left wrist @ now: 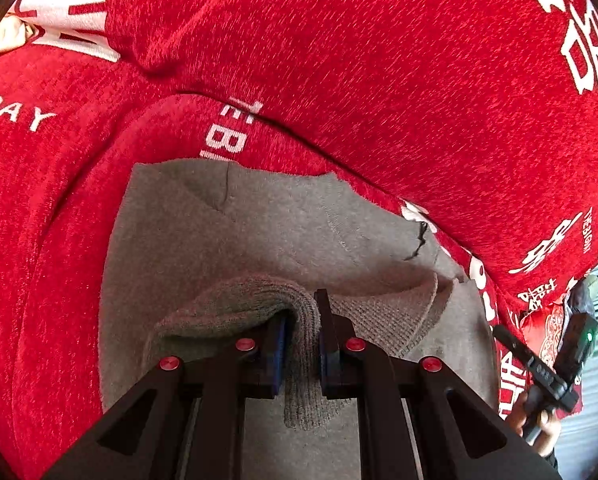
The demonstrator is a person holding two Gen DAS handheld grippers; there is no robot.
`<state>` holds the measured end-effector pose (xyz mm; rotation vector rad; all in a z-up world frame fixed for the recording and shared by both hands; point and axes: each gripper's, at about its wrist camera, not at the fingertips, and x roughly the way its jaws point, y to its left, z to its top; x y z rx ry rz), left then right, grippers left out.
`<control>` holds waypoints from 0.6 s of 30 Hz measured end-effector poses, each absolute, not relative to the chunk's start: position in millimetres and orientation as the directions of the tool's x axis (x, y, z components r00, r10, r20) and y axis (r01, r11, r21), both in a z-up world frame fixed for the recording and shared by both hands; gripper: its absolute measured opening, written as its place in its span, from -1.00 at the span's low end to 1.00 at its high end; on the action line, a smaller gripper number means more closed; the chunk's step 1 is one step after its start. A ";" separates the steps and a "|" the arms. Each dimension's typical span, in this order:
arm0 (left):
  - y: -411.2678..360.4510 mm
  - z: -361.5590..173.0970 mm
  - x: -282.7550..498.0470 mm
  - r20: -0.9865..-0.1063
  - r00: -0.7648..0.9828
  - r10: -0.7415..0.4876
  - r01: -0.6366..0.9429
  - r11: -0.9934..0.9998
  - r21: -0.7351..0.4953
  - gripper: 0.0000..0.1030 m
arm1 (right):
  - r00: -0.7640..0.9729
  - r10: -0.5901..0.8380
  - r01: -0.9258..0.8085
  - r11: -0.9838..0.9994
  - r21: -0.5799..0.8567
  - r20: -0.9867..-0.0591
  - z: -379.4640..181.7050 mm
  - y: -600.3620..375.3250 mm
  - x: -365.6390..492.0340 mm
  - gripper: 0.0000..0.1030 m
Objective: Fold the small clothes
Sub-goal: 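Lift the hem with both grippers and fold it up over the body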
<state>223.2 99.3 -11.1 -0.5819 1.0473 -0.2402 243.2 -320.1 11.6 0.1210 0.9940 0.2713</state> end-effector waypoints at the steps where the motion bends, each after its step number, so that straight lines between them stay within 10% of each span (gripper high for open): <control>1: 99.1 -12.4 224.4 -0.746 0.487 -0.454 -0.086 0.825 -0.559 -0.73 | 0.498 0.296 -0.177 0.955 0.239 -0.815 8.5 -321.1 251.3 0.13; 7: 97.1 -15.0 229.2 -0.753 0.473 -0.457 -0.086 0.827 -0.556 -0.73 | 0.425 0.362 -0.262 0.927 0.270 -0.830 -7.5 -312.2 285.9 0.11; 10: 96.0 -13.1 231.6 -0.758 0.467 -0.455 -0.084 0.830 -0.551 -0.73 | 0.407 0.363 -0.346 0.910 0.226 -0.838 -9.9 -296.7 283.5 -0.81; 18: 99.9 22.0 233.8 -0.716 0.521 -0.464 -0.073 0.811 -0.580 -0.73 | 0.574 0.348 -0.328 0.927 0.181 -0.741 32.9 -300.4 262.8 -0.84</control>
